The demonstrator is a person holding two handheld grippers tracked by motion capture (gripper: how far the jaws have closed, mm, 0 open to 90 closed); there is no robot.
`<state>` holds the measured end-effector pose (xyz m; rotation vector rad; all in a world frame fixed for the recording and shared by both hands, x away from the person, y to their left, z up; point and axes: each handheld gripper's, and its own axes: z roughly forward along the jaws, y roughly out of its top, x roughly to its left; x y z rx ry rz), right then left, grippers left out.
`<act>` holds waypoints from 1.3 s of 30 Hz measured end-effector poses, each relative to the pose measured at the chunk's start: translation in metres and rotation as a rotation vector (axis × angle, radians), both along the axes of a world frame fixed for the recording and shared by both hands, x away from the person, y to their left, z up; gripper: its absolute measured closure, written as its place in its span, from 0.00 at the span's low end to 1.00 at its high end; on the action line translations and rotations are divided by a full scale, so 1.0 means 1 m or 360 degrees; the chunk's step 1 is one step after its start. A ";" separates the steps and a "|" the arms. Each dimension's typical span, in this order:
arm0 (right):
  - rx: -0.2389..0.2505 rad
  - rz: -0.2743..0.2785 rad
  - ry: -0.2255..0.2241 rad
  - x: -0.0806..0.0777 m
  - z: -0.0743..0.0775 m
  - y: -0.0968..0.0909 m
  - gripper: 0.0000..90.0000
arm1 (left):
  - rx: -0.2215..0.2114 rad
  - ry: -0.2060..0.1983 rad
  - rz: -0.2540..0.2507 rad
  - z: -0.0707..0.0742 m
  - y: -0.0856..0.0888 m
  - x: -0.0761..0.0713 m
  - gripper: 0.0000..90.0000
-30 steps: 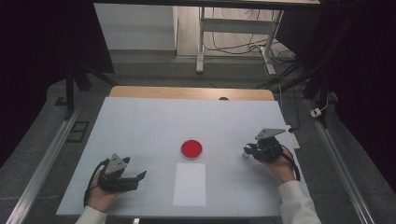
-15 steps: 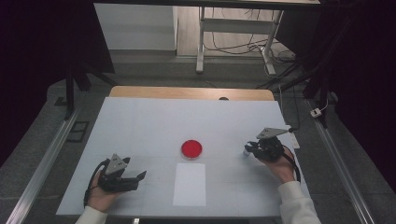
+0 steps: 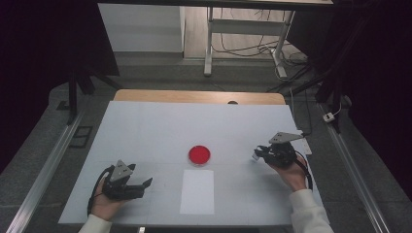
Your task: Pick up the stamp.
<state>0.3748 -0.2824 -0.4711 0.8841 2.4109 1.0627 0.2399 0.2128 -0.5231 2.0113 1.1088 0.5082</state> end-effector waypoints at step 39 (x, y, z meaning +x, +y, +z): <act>0.0296 0.0076 -0.0040 -0.020 0.020 0.032 0.83 | 0.0011 -0.0008 -0.0002 -0.001 -0.001 -0.001 0.22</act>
